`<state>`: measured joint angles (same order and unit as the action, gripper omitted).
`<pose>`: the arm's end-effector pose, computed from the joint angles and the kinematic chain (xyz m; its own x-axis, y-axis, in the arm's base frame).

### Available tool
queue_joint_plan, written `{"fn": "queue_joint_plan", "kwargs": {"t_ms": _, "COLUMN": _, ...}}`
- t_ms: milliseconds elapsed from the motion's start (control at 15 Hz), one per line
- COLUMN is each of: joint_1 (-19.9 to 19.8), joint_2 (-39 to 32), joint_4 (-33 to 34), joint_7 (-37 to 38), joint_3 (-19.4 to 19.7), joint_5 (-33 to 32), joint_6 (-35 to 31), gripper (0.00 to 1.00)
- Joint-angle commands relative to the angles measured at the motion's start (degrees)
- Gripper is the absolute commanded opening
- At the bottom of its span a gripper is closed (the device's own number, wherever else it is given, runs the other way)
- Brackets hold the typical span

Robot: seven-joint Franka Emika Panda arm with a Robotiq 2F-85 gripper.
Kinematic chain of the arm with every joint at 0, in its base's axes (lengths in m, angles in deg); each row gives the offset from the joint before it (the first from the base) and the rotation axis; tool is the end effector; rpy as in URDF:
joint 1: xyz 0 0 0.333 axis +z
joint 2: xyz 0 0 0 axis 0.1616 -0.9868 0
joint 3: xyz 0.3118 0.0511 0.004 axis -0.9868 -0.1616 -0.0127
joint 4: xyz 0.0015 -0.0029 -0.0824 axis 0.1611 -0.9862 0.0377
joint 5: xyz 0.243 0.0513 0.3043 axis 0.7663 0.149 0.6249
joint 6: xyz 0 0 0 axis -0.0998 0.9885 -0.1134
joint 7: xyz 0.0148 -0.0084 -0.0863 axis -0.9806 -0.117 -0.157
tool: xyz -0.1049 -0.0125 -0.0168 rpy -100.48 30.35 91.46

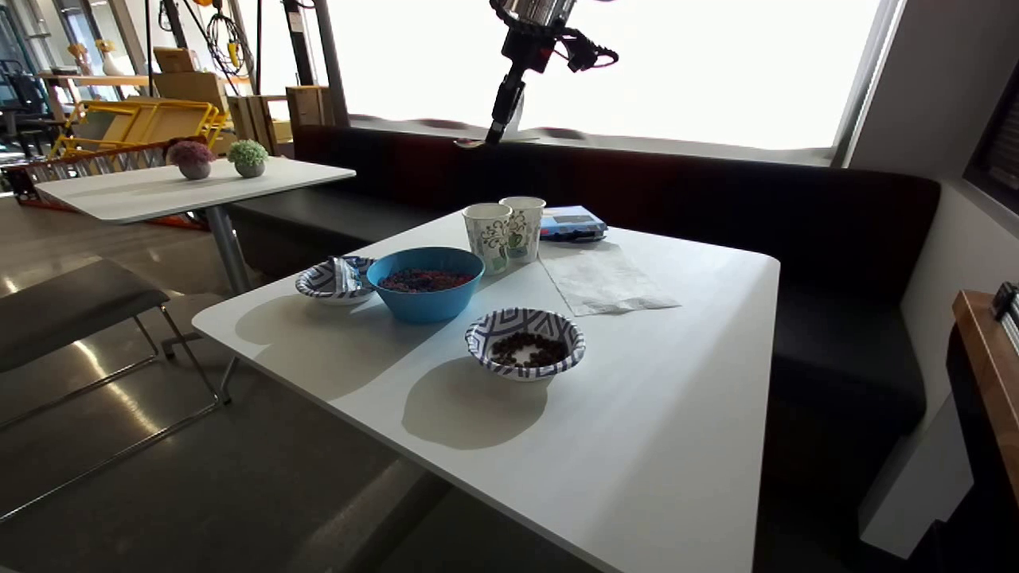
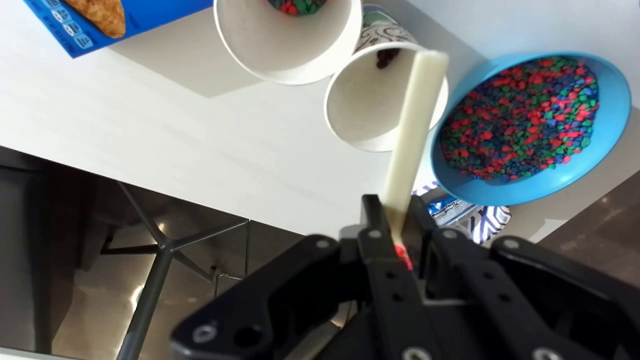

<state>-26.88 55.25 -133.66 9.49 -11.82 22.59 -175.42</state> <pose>0.6973 -0.1169 0.2921 0.7688 0.5080 0.3884 0.5460 -0.8376 0.0148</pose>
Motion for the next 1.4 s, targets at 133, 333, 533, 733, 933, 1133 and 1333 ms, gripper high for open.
{"fn": "queue_joint_plan", "kwargs": {"t_ms": 133, "joint_1": -0.19, "joint_2": 1.57, "joint_4": -2.37, "joint_7": 2.16, "joint_3": 1.23, "joint_5": 0.37, "joint_6": 0.42, "gripper": 0.04}}
{"fn": "queue_joint_plan", "kwargs": {"t_ms": 333, "joint_1": -0.70, "joint_2": 2.32, "joint_4": -4.23, "joint_7": 2.38, "joint_3": 1.79, "joint_5": 0.41, "joint_6": -0.02, "gripper": 0.04}}
{"fn": "queue_joint_plan", "kwargs": {"t_ms": 533, "joint_1": -1.19, "joint_2": 2.98, "joint_4": -6.26, "joint_7": 2.63, "joint_3": 2.61, "joint_5": 0.40, "joint_6": -0.38, "gripper": 0.04}}
{"fn": "queue_joint_plan", "kwargs": {"t_ms": 733, "joint_1": -1.59, "joint_2": 4.07, "joint_4": -8.63, "joint_7": 2.78, "joint_3": 3.17, "joint_5": 0.54, "joint_6": -0.71, "gripper": 0.04}}
{"fn": "queue_joint_plan", "kwargs": {"t_ms": 933, "joint_1": -1.80, "joint_2": 5.14, "joint_4": -10.77, "joint_7": 2.84, "joint_3": 3.57, "joint_5": 0.65, "joint_6": -1.30, "gripper": 0.04}}
{"fn": "queue_joint_plan", "kwargs": {"t_ms": 1133, "joint_1": -1.86, "joint_2": 6.03, "joint_4": -12.50, "joint_7": 2.86, "joint_3": 3.86, "joint_5": 0.84, "joint_6": -1.47, "gripper": 0.04}}
{"fn": "queue_joint_plan", "kwargs": {"t_ms": 1333, "joint_1": -1.71, "joint_2": 7.00, "joint_4": -14.06, "joint_7": 2.98, "joint_3": 4.15, "joint_5": 0.87, "joint_6": -1.71, "gripper": 0.04}}
